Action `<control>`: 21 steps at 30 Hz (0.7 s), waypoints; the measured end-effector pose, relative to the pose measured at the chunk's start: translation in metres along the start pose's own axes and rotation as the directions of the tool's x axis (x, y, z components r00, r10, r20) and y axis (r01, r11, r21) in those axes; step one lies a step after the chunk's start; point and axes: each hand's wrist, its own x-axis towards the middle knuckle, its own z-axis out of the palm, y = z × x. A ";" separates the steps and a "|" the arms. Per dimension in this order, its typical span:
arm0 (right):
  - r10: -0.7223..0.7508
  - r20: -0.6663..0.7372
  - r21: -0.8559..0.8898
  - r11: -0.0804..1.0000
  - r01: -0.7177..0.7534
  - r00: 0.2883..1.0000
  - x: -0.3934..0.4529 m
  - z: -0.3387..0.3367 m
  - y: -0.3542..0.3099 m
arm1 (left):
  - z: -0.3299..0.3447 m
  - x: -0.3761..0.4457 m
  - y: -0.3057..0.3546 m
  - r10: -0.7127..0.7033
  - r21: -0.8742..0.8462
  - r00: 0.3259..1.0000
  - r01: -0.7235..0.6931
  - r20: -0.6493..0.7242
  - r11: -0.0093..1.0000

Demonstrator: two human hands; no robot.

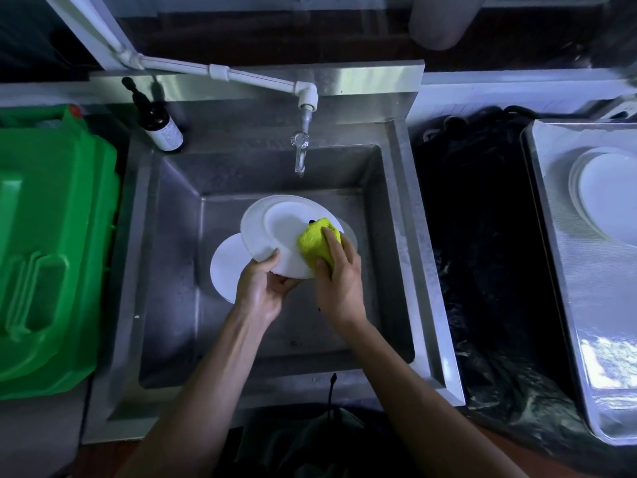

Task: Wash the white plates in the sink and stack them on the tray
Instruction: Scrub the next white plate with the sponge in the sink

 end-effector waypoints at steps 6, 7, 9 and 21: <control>0.099 -0.064 0.095 0.991 -0.092 0.993 0.024 -0.010 0.002 | -0.017 -0.008 0.009 0.038 0.026 0.995 -0.040 0.091 0.999; 0.111 -0.075 0.094 0.990 -0.104 0.991 0.028 -0.012 0.001 | -0.021 -0.008 0.012 0.034 0.036 0.992 -0.039 0.118 0.999; 0.132 -0.087 0.089 0.988 -0.124 0.987 0.038 -0.016 0.001 | -0.028 -0.008 0.017 0.024 0.084 0.986 -0.038 0.163 0.996; 0.182 -0.065 0.009 0.983 -0.182 0.981 0.075 -0.037 -0.017 | -0.042 -0.005 0.049 -0.121 0.512 0.938 -0.068 0.326 0.856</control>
